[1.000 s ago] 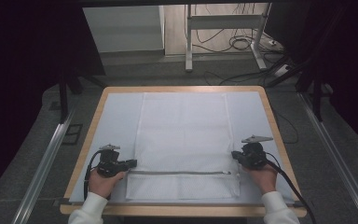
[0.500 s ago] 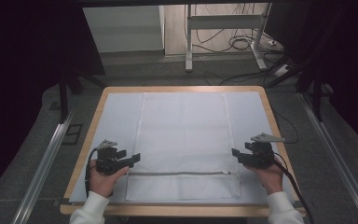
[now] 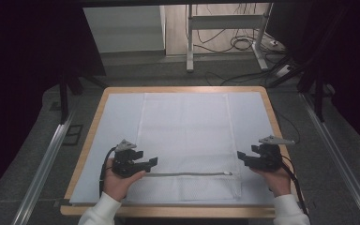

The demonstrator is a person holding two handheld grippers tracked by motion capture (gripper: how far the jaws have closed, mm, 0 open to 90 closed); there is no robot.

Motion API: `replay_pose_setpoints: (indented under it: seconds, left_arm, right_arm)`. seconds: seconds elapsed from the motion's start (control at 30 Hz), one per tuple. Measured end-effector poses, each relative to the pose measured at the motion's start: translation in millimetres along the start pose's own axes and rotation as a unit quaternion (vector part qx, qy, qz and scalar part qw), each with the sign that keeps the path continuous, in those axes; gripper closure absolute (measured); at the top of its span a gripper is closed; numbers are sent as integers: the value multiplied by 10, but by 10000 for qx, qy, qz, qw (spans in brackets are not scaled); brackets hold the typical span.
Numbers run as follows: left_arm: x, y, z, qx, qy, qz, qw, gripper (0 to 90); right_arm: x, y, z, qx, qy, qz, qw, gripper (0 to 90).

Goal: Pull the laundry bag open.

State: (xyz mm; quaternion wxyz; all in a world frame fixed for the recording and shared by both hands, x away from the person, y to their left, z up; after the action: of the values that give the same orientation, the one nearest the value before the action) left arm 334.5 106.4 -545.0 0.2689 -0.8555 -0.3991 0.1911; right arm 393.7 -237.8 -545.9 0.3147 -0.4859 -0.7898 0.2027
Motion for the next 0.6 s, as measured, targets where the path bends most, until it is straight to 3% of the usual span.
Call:
replay_pose_setpoints:
  seconds: [0.17,0.6]
  left_arm:
    - [-177,99,-128,17,137,206,9997,304]
    - [-502,247,-209,140,311,514,9981,297]
  right_arm:
    - [-46,-22,10,21,42,15,10000,291]
    - [-16,12,71,143,-32,-23,9999,291]
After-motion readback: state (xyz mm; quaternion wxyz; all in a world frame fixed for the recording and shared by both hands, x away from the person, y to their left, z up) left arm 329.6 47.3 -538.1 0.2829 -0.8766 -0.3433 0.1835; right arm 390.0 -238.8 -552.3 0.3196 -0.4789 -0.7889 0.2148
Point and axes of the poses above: each handheld gripper's, and its own axes: y roughly forward along the jaws, z roughly out of its underside, x roughly to its left, the point moved 10 cm from there along y, roughly forward along the jaws, and after that the axes turned 14 degrees about y, right-handed, at the moved point
